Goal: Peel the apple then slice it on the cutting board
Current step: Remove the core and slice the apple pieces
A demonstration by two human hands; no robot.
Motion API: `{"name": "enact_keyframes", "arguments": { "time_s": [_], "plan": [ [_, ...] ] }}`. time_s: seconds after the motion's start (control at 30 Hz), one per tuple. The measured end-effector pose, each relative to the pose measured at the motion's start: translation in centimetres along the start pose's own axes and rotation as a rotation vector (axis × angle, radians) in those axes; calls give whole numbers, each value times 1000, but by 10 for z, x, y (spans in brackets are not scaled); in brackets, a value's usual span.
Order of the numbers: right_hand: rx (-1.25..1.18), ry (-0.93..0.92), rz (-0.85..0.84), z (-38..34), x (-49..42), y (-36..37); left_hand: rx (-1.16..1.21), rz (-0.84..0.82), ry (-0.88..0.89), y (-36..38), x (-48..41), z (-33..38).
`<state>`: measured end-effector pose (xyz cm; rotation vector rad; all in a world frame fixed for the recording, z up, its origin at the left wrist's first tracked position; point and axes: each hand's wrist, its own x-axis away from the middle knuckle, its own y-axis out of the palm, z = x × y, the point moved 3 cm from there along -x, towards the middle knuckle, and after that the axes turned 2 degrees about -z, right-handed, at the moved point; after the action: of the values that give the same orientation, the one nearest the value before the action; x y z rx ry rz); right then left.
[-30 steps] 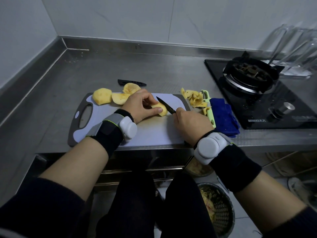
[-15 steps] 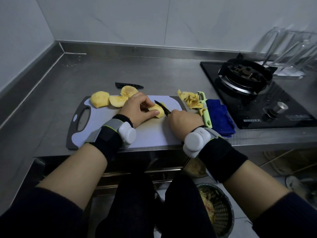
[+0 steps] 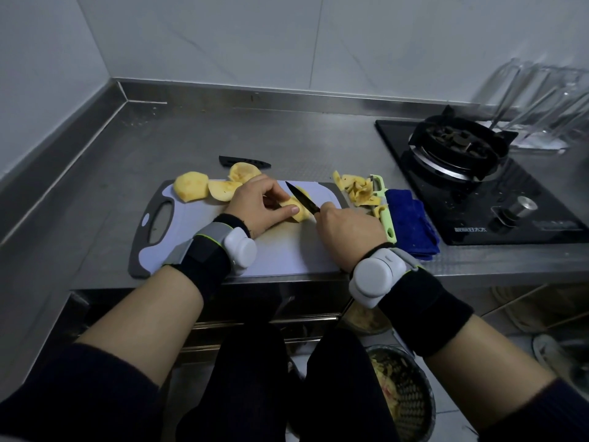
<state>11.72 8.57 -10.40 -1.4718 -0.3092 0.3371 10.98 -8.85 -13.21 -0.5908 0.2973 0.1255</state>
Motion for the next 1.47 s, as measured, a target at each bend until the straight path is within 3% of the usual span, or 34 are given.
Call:
{"name": "enact_keyframes", "arguments": {
  "time_s": [0.37,0.77,0.93,1.3,1.47],
  "plan": [
    [40,14,3,1,2,3,-6,-3,-3,1,0,-1],
    [103,9,-187,-9,-7,3,-4,-16,3,0,0,-1],
    [18,78,-213,-4,-16,8,-4,-28,6,1,0,0],
    [59,-23,-20,3,-6,0,4,12,-12,-1,0,1],
    [48,-9,-11,-1,1,-6,3,8,-8,0,0,2]
  ]
}}
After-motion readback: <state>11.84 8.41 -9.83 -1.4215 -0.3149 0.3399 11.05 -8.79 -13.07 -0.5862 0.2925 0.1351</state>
